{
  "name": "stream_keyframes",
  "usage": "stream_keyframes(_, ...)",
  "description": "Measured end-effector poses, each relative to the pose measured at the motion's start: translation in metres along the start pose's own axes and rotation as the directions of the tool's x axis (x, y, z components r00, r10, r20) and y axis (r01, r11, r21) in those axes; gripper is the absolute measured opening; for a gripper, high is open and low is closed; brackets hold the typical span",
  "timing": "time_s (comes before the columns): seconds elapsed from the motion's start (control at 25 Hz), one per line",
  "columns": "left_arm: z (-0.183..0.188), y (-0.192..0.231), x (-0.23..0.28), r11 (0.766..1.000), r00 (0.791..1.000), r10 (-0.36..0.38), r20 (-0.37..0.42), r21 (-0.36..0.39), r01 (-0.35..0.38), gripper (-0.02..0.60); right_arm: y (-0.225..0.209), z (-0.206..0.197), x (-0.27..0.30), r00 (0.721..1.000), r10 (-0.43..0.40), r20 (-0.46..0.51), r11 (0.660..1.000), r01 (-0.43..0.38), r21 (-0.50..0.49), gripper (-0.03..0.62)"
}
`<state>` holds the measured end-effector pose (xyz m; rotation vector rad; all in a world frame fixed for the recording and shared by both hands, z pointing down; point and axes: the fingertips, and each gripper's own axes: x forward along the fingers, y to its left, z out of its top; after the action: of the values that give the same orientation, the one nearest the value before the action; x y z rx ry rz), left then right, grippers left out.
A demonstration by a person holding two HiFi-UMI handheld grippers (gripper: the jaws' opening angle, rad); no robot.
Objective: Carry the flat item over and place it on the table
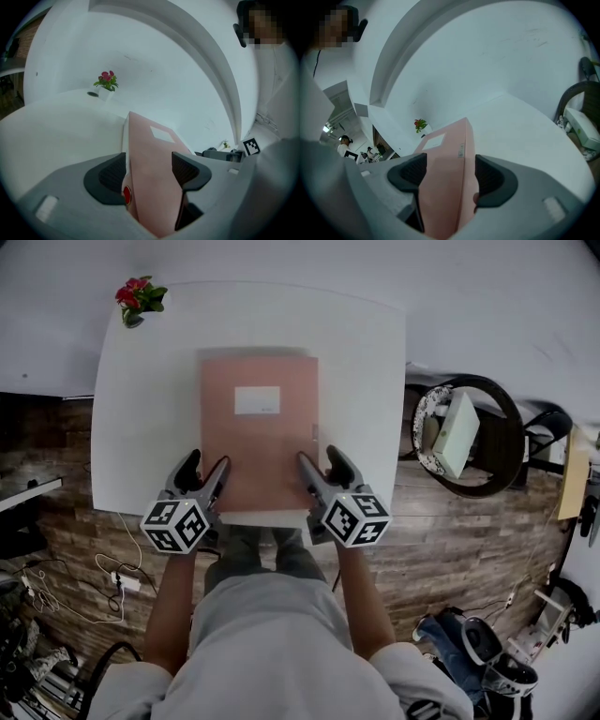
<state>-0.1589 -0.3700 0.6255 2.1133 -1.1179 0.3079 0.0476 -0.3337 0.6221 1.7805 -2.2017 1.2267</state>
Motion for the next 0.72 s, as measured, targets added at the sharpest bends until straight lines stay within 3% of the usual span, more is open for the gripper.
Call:
stream_keyframes(0.44, 0.028, -0.012, -0.028, 0.997, 0.995, 0.049, 0.084, 0.060, -0.054, 0.127, 0.013, 0.033, -0.034, 0.995, -0.032, 0.092, 0.998, 0.037, -0.057, 0.156)
stream_keyframes(0.72, 0.046, -0.025, -0.047, 0.994, 0.989, 0.047, 0.138, 0.092, -0.060, 0.050, 0.028, 0.052, -0.053, 0.988, -0.019, 0.154, 0.995, 0.033, -0.092, 0.101)
